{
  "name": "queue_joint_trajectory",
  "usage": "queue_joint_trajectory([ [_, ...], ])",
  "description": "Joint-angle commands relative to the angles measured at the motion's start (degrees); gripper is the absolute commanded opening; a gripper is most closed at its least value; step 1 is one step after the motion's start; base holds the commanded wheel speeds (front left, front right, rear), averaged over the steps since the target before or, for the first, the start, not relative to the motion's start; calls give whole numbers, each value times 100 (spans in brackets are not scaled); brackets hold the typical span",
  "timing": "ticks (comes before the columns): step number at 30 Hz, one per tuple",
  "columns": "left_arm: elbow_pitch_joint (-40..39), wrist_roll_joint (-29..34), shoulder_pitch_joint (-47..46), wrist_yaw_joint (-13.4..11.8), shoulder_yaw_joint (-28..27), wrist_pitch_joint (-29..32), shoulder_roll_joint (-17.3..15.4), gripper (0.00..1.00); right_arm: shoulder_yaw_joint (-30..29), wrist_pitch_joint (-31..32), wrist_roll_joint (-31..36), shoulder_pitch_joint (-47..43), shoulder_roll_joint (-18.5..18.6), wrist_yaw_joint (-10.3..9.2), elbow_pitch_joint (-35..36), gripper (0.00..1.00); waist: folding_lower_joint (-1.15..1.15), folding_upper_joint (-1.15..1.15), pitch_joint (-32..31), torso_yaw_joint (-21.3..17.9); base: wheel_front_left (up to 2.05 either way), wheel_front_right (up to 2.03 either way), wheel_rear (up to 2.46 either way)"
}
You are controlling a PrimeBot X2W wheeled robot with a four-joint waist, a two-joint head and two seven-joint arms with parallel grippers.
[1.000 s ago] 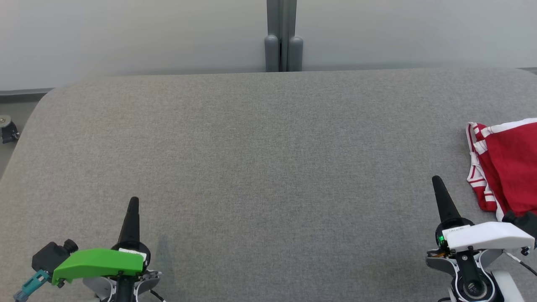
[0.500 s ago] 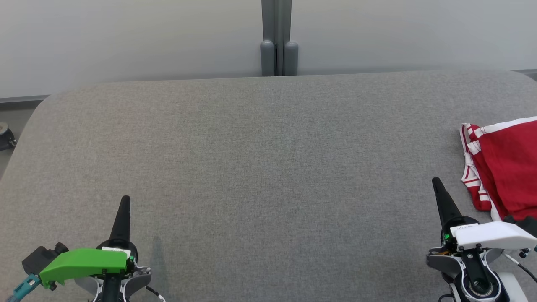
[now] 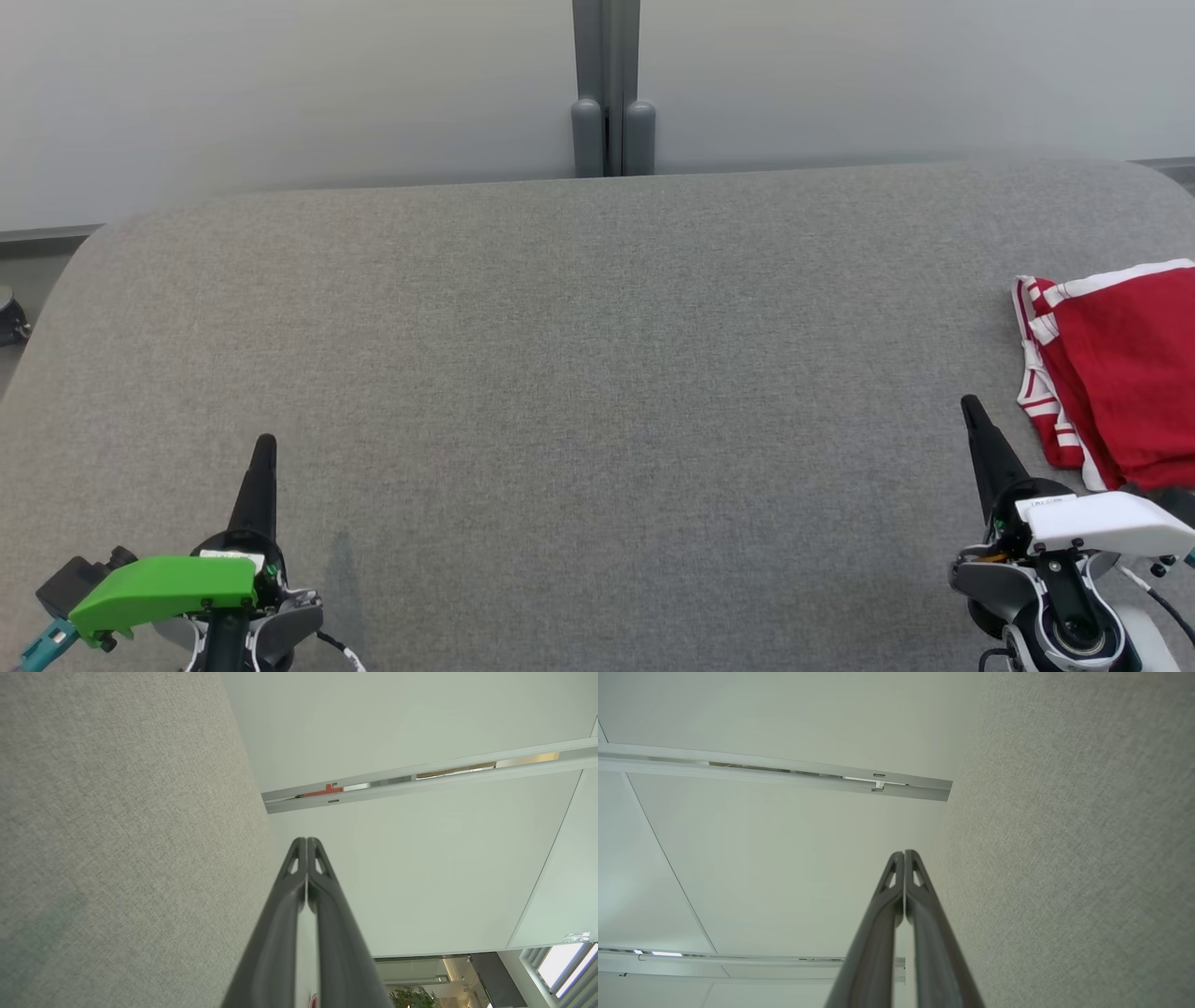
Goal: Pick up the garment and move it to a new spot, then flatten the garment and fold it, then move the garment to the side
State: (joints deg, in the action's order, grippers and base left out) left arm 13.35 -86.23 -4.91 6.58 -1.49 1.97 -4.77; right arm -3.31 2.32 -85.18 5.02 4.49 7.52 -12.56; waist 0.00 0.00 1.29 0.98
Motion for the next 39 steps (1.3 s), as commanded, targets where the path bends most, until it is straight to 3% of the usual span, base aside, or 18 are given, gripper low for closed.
queue_joint_trajectory([
  [1,1,-120,-128,38,-43,43,-23,0,-27,36,-134,81,17,-5,-4,0,0,0,-8,-7,0,0,0],
  [22,64,-856,-158,111,-286,279,5,0,-125,277,-921,132,-8,-2,-148,0,0,0,-111,-98,0,0,0],
  [39,65,-778,-156,109,-325,307,43,0,-162,304,-849,122,-41,-2,-148,0,0,0,-111,-98,0,0,0],
])
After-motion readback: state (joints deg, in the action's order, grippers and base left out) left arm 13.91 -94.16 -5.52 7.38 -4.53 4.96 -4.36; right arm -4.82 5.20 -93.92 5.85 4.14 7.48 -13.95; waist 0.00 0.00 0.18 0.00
